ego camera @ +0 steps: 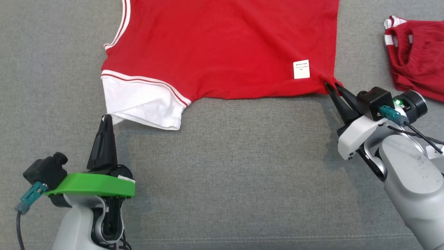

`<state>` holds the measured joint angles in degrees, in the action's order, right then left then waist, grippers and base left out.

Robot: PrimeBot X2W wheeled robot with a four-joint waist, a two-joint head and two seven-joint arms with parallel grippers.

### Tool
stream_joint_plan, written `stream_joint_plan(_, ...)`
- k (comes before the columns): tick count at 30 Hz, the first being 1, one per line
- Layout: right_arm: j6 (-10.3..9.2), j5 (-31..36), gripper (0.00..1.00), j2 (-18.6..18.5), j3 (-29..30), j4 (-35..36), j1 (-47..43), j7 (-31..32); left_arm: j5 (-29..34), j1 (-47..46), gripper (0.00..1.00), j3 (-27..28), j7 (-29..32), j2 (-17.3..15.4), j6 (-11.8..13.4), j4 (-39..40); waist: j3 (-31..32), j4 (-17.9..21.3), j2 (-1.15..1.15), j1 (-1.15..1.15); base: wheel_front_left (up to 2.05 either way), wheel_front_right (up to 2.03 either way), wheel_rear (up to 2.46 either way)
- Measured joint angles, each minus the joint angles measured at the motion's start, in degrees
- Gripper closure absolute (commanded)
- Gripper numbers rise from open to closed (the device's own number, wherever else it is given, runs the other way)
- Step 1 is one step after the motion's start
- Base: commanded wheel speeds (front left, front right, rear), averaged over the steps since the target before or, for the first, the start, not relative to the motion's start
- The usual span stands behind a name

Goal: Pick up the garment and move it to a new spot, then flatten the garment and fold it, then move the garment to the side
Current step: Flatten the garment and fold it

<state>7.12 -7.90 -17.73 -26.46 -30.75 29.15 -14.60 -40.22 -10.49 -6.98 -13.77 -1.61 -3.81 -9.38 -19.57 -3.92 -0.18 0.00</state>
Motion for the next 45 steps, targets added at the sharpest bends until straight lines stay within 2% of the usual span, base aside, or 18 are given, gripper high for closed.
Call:
stream_joint_plan(5, 0.00, 1.4, 1.00, -0.5, -0.1, 5.5, -0.6, 0.0, 0.0, 1.8, 1.00, 0.4, -0.5, 0.0, -0.8, 0.8, 1.9, 0.6, 0.00, 0.00, 0.00, 0.00, 0.00)
stream_joint_plan(8, 0.01, 4.1, 1.00, -2.4, -2.3, 8.5, -1.7, 0.0, 0.0, 5.0, 1.00, -0.5, -0.5, -0.1, -1.2, 0.7, 3.3, 1.0, 0.00, 0.00, 0.00, 0.00, 0.00)
stream_joint_plan(19, 0.05, 4.3, 1.00, -7.8, -2.4, 8.0, -13.0, 0.0, -0.9, 14.4, 1.00, -2.2, -0.5, -0.5, -1.4, 0.6, 8.5, 1.2, 0.00, 0.00, 0.00, 0.00, 0.00)
stream_joint_plan(27, 0.10, 3.8, 1.00, -8.1, -3.0, 9.5, -16.8, 0.0, -1.5, 20.7, 1.00, -3.8, -0.5, -1.0, -1.8, 1.9, 10.0, 0.3, 0.00, 0.00, 0.00, 0.00, 0.00)
stream_joint_plan(33, 0.10, 3.3, 1.00, -7.6, -3.3, 9.8, -18.3, 0.0, -1.5, 21.3, 1.00, -4.0, -0.5, -1.0, -1.8, 1.9, 10.0, 0.5, 0.00, 0.00, 0.00, 0.00, 0.00)
stream_joint_plan(41, 0.10, 3.3, 1.00, -7.6, -3.6, 10.0, -19.2, 0.0, -1.5, 23.5, 1.00, -2.5, -0.5, -1.7, -1.8, 3.7, 10.1, 1.8, 0.00, 0.00, 0.00, 0.00, 0.00)
stream_joint_plan(45, 0.10, 2.7, 1.00, -7.7, -3.3, 10.0, -19.2, 0.0, -1.5, 24.9, 1.00, -3.5, -0.3, -2.2, -1.9, 4.6, 10.0, 2.5, 0.00, 0.00, 0.00, 0.00, 0.00)
